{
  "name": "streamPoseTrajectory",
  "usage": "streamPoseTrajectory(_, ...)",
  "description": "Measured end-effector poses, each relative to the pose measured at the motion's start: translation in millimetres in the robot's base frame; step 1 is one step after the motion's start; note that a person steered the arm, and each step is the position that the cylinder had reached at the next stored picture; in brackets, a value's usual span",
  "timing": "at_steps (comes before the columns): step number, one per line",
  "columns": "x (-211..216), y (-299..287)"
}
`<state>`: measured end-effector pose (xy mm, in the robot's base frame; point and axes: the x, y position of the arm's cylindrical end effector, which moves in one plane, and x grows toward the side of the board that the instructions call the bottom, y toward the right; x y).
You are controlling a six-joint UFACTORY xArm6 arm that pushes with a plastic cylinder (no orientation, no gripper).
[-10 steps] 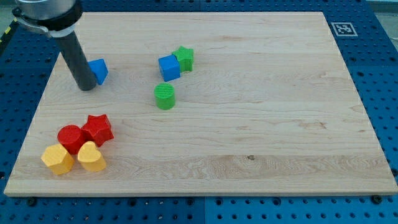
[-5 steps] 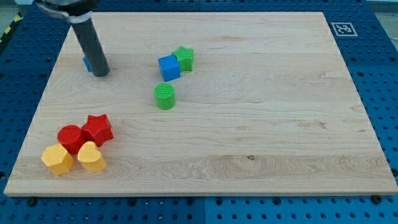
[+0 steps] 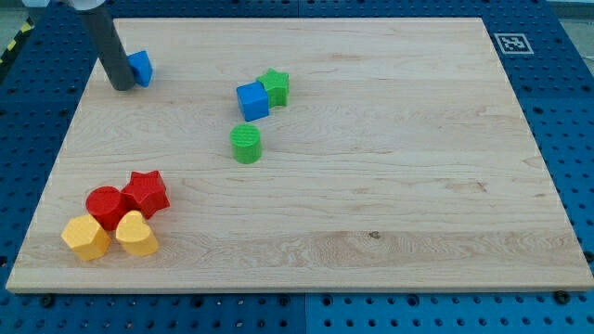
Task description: Place the blue triangle diagonal to the blue cube
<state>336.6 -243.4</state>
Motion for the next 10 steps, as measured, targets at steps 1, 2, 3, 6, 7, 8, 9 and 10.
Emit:
streamPoseTrajectory(1, -4.4, 8.2)
streamPoseTrajectory(2, -11.0, 25.7)
streamPoseTrajectory(3, -28.2, 33.0)
streamPoseTrajectory(6, -84.1, 41.8)
streamPoseTrajectory(7, -96.8, 64.3)
streamPoseTrajectory(8, -114.3, 77.2)
streamPoseTrajectory(9, -108.8, 79.9)
streamPoseTrajectory(10, -89.6, 81.5)
